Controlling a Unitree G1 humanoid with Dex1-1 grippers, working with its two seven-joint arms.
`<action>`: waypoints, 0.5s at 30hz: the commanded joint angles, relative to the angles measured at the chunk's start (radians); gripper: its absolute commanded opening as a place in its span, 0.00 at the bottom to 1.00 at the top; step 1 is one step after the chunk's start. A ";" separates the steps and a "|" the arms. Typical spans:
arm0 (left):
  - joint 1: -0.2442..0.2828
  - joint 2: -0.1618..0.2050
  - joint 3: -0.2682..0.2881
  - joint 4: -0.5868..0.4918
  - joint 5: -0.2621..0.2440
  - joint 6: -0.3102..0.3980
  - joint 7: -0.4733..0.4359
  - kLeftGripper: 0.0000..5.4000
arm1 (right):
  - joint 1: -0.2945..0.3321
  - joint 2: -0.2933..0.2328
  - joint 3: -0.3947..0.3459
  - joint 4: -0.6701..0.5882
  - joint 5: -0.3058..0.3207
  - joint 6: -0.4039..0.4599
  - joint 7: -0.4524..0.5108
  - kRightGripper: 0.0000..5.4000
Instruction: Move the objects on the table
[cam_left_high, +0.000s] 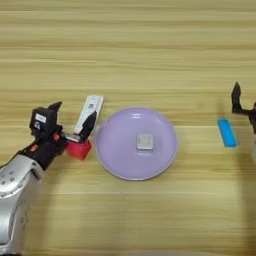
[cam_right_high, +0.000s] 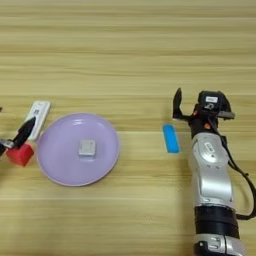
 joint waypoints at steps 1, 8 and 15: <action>-0.063 -0.015 0.014 0.115 0.061 -0.098 0.053 0.99 | -0.011 -0.008 0.013 0.003 -0.004 0.002 0.010 1.00; -0.202 -0.029 0.061 0.433 0.147 -0.319 0.169 0.99 | -0.010 -0.013 0.017 -0.001 -0.004 0.001 0.016 1.00; -0.331 -0.018 0.100 0.798 0.163 -0.538 0.206 0.99 | -0.008 -0.016 0.017 0.000 -0.003 -0.004 0.020 1.00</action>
